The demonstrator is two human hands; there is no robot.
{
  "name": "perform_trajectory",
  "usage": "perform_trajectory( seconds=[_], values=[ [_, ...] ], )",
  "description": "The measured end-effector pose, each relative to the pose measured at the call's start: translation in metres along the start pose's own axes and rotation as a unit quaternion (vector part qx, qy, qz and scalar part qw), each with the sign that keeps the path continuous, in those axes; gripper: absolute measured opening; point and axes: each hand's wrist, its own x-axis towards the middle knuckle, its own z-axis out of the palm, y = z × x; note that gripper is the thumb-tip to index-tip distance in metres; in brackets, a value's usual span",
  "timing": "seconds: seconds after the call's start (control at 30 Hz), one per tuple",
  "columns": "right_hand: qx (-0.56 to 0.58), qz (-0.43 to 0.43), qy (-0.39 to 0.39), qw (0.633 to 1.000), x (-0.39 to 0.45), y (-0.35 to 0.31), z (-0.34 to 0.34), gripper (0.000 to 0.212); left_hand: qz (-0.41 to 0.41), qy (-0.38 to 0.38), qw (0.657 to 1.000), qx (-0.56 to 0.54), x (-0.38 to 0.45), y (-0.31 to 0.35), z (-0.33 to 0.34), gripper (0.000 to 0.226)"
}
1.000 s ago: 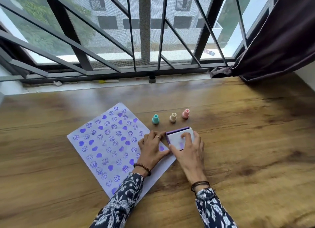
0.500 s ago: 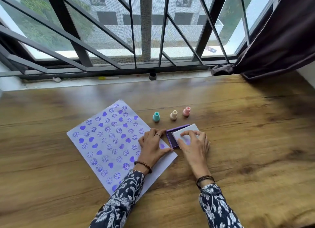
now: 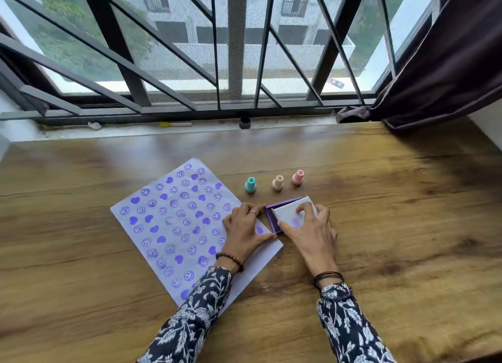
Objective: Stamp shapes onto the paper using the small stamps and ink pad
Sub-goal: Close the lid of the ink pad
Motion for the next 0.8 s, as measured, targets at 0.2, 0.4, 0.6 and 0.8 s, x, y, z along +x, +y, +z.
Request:
perform_trajectory(
  seconds=[0.2,0.4,0.6,0.8],
  values=[
    [-0.005,0.006,-0.007,1.0,-0.005,-0.002,-0.002,0.057,0.003,0.002,1.0,-0.009,-0.001,0.001,-0.001,0.065],
    [-0.001,0.014,-0.005,1.0,-0.017,-0.009,0.005,0.062,0.002,0.001,1.0,-0.02,-0.002,0.004,-0.003,0.058],
    [-0.001,0.033,0.016,0.999,-0.015,-0.012,0.009,0.059,-0.007,-0.009,0.999,-0.033,-0.001,0.004,-0.003,0.054],
    [0.021,0.02,0.027,0.999,-0.015,-0.005,0.01,0.06,0.002,-0.017,1.0,-0.013,-0.001,0.004,-0.003,0.064]
  ],
)
